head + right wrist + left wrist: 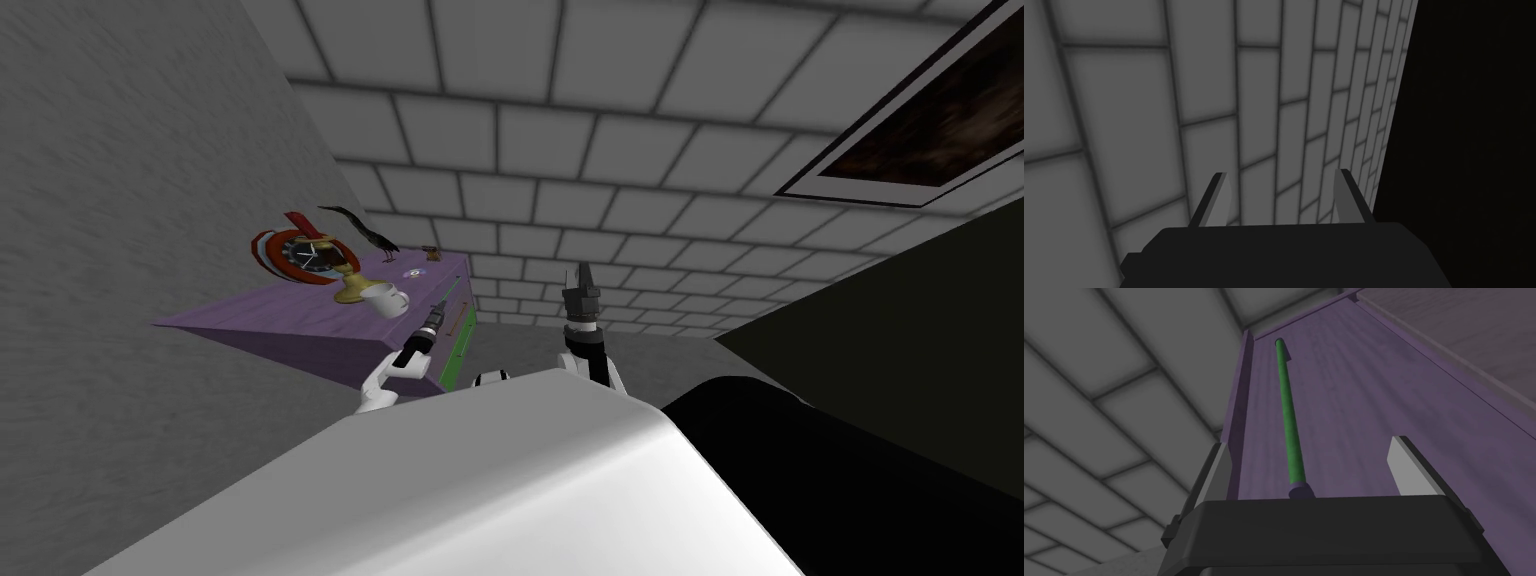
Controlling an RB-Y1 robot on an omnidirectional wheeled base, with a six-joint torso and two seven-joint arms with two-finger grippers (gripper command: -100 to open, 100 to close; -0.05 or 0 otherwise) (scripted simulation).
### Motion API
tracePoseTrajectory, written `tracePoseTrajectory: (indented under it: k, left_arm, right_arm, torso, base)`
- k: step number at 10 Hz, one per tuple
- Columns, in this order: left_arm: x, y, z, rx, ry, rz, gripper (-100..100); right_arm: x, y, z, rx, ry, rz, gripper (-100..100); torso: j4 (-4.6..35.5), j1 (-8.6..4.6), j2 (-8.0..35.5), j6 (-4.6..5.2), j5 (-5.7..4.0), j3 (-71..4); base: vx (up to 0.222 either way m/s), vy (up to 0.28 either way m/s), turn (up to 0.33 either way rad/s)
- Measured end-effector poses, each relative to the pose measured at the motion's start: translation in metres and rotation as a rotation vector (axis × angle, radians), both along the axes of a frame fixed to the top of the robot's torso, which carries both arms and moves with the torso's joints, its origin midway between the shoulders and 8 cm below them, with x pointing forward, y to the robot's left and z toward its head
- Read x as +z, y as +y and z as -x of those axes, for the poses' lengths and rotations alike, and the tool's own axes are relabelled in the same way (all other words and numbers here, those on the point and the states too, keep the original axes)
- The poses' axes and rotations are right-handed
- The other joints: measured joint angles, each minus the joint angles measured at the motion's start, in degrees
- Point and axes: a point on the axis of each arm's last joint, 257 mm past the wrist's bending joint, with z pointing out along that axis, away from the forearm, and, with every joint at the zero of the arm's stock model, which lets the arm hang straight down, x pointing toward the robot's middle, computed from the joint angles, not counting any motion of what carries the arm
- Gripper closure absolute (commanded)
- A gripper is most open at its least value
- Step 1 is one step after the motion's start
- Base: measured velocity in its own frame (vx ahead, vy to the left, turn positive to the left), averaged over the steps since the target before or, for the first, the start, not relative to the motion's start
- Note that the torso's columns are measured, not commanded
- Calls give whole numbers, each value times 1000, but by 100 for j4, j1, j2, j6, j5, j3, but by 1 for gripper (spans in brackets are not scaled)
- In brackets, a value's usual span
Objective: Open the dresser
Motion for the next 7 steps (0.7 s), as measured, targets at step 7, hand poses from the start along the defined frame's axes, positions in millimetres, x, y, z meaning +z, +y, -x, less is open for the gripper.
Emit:
tracePoseTrajectory:
  k: [7]
  left_arm:
    - [-3, 19, -41, 14, -5, -2, -100]
  right_arm:
    - [0, 0, 0, 0, 0, 0, 0]
  torso:
    - [-3, 8, -11, -1, 3, -6]
  base:
    - [-53, -13, -29]
